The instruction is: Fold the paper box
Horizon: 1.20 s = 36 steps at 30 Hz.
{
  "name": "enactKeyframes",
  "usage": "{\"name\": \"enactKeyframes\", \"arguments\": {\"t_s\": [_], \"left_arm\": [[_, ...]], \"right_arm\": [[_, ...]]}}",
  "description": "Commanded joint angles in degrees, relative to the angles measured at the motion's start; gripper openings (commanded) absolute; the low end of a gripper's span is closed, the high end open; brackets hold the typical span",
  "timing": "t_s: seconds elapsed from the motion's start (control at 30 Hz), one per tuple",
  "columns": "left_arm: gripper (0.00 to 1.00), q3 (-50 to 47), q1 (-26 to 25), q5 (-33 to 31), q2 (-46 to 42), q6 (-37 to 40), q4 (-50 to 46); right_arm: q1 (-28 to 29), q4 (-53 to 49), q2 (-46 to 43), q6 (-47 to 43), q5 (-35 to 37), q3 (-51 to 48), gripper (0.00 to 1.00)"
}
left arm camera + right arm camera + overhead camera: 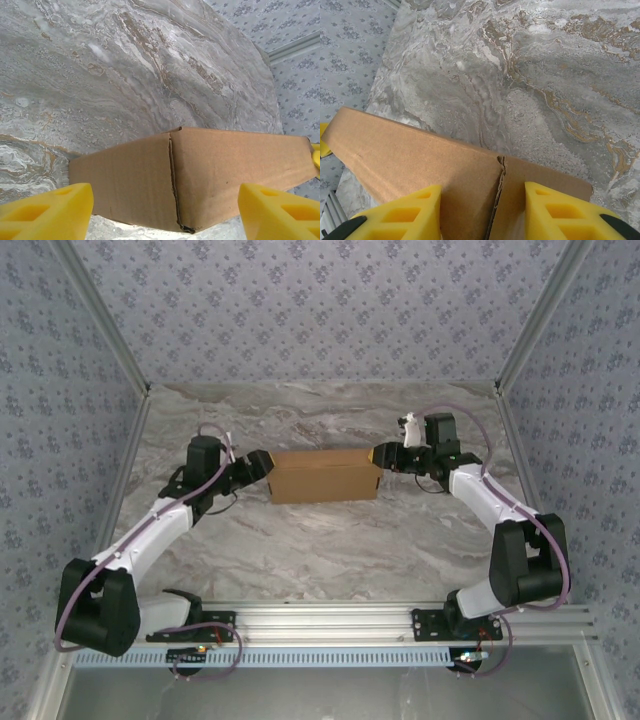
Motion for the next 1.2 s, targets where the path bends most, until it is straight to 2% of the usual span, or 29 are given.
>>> {"name": "enactKeyframes", "arguments": {"t_s": [0.0, 0.23, 0.4, 0.57, 0.73, 0.9, 1.17], "left_arm": [[0.75, 1.99, -0.06, 0.62, 1.63, 2.03, -1.70], [0.58, 0.20, -0.12, 4.29, 4.07, 1.26, 0.31], [0.51, -1.27, -0.43, 5.96, 4.41, 0.49, 1.61], [0.49, -2.57, -1.65, 6.66, 4.15, 0.09, 2.03], [0.48, -3.60, -3.03, 6.77, 3.95, -0.63, 5.13], [0.43, -1.13, -3.06, 7.08, 5.92, -2.12, 9.86], [0.40, 7.31, -3.04, 6.31, 10.56, -0.23, 10.90]], "right_arm": [[0.49, -6.53, 1.53, -1.76, 3.73, 0.15, 0.43], [0.60, -8.40, 0.74, -2.06, 2.98, 1.92, 0.54], [0.83, -7.49, -0.19, -0.64, -0.16, 0.90, 0.59], [1.34, -6.51, -1.26, 0.43, -1.81, -1.63, 0.59], [1.48, -3.65, -2.93, 2.37, -2.44, -3.09, 0.54], [1.98, 0.05, -1.94, 4.74, -3.21, 0.24, 0.48], [2.20, 2.12, 1.47, 5.33, -1.59, 7.43, 0.45]]}}
